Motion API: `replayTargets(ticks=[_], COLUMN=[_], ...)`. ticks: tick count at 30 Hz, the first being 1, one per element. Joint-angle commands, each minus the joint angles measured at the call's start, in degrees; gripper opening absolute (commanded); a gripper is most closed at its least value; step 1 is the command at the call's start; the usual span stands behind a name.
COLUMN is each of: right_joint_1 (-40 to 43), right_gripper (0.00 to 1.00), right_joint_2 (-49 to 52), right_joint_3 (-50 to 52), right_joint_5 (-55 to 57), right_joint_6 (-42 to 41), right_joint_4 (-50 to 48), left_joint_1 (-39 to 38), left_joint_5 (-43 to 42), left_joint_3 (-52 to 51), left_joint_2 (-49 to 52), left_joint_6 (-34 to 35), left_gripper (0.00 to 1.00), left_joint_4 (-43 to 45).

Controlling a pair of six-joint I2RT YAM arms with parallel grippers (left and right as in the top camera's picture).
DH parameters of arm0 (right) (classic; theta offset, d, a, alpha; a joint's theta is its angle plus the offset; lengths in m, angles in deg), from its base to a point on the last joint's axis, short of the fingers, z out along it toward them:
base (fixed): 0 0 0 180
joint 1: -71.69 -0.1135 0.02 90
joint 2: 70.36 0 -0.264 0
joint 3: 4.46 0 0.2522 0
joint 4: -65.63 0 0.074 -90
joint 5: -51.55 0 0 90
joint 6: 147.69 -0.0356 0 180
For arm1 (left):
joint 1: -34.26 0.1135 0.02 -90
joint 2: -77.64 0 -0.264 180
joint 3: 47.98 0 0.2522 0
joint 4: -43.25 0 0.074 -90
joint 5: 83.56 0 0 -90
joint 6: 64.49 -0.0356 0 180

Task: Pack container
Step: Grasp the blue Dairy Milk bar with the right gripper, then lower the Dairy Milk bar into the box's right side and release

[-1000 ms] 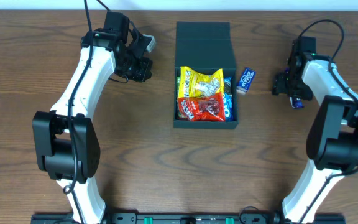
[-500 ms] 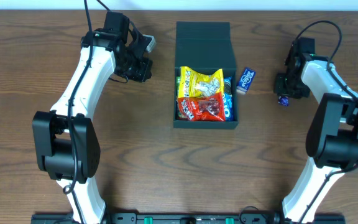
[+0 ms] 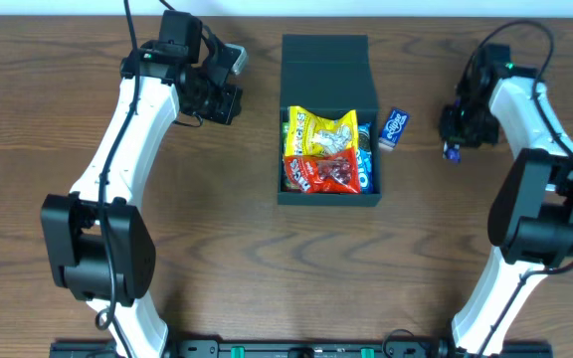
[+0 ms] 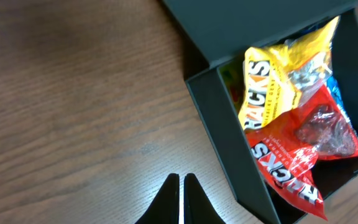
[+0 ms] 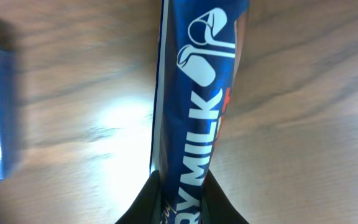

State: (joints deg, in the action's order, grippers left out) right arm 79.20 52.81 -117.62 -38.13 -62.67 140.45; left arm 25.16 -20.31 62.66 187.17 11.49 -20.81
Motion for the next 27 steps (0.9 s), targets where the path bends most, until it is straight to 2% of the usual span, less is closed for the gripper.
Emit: replayTargets(ticks=[1, 5, 14, 20, 23, 27], right_joint_1=[-1.9, -5.95, -16.9, -21.11, -23.21, -24.46], right_gripper=[0.02, 0.01, 0.02, 0.01, 0.02, 0.02], right_joint_2=[-1.27, -3.72, -4.57, -4.79, -6.34, -13.2], right_joint_3=[-7.89, -12.09, -10.6, -10.34, -6.19, 4.87], right_joint_5=[-4.9, -8.02, -9.99, -9.99, -9.49, -6.27], right_joint_6=[-0.02, 0.61, -1.79, -1.64, -1.73, -3.34], right_joint_4=[3.63, 6.38, 9.14, 13.05, 13.55, 6.88], left_joint_1=[0.09, 0.09, 0.09, 0.09, 0.09, 0.09], left_joint_5=[0.35, 0.35, 0.35, 0.35, 0.35, 0.33], left_joint_3=[1.6, 1.6, 1.6, 1.6, 1.6, 1.6], left_joint_2=[-1.66, -1.66, -1.66, -1.66, -1.66, -1.66], left_joint_6=[-1.22, -1.22, -1.25, -1.27, -1.25, -1.25], left_gripper=[0.06, 0.06, 0.06, 0.06, 0.06, 0.06], left_joint_4=[0.17, 0.24, 0.24, 1.97, 2.89, 2.75])
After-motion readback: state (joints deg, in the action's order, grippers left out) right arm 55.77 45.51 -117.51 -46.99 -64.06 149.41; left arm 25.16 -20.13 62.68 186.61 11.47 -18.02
